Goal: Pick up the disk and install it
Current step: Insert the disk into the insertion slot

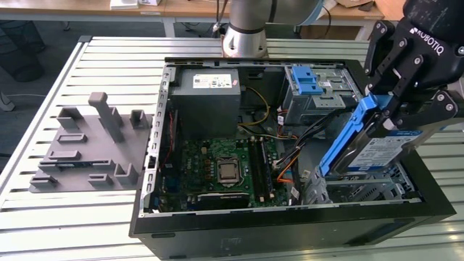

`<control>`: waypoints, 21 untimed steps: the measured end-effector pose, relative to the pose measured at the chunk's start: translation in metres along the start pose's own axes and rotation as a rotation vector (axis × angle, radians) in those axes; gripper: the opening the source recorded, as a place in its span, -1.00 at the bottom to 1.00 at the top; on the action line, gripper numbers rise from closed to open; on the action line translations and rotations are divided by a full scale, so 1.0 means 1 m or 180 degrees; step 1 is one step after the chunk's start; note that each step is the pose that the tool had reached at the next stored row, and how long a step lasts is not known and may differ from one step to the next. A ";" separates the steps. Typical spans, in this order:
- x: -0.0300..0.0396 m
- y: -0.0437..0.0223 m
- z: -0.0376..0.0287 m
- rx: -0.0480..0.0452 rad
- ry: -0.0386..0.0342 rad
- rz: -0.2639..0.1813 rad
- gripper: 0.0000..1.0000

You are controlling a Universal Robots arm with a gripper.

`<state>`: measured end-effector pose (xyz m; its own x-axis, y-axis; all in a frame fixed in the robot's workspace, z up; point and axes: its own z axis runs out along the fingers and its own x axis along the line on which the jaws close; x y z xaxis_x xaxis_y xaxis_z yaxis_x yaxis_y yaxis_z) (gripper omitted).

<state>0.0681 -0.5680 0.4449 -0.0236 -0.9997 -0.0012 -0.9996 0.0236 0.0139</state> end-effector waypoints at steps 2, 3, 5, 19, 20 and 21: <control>-0.0001 -0.0027 0.0010 0.0000 0.0000 0.0000 -0.27; -0.0001 -0.0033 0.0016 0.0000 0.0001 0.0000 -0.27; -0.0001 -0.0034 0.0034 0.0000 0.0001 0.0000 -0.27; -0.0001 -0.0035 0.0138 0.0000 0.0000 0.0001 -0.27; -0.0001 -0.0035 0.0139 0.0000 0.0000 0.0001 -0.27; -0.0001 -0.0035 0.0140 0.0000 0.0000 0.0001 -0.27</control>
<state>0.0714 -0.5680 0.4308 -0.0240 -0.9997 -0.0011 -0.9996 0.0240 0.0138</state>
